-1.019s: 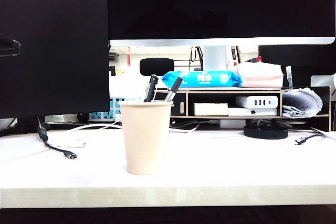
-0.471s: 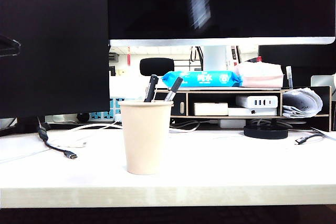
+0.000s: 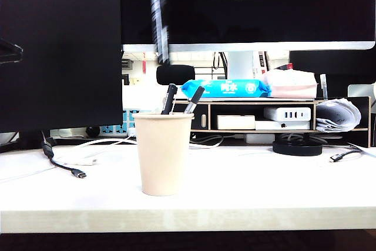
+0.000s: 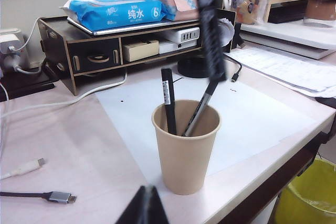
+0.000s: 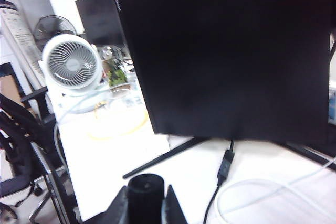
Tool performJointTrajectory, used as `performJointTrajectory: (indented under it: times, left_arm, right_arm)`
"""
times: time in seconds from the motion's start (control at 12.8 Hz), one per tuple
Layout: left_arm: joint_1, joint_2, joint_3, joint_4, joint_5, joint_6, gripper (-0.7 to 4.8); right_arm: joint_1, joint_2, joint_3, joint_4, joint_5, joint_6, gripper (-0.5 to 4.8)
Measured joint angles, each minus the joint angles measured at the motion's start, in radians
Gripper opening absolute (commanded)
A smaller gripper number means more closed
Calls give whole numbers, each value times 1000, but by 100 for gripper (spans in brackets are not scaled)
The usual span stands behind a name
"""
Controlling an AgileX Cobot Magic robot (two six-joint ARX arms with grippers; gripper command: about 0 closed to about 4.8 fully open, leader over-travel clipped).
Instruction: Pick up the marker and insert it into the paper cup.
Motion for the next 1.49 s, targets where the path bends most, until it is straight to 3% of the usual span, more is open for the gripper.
performJointTrajectory:
  times: [1.49]
  left_arm:
    - [0,0,0,0,0,0,-4]
  right_arm:
    - [19,241,-113,371,137,-70,-7]
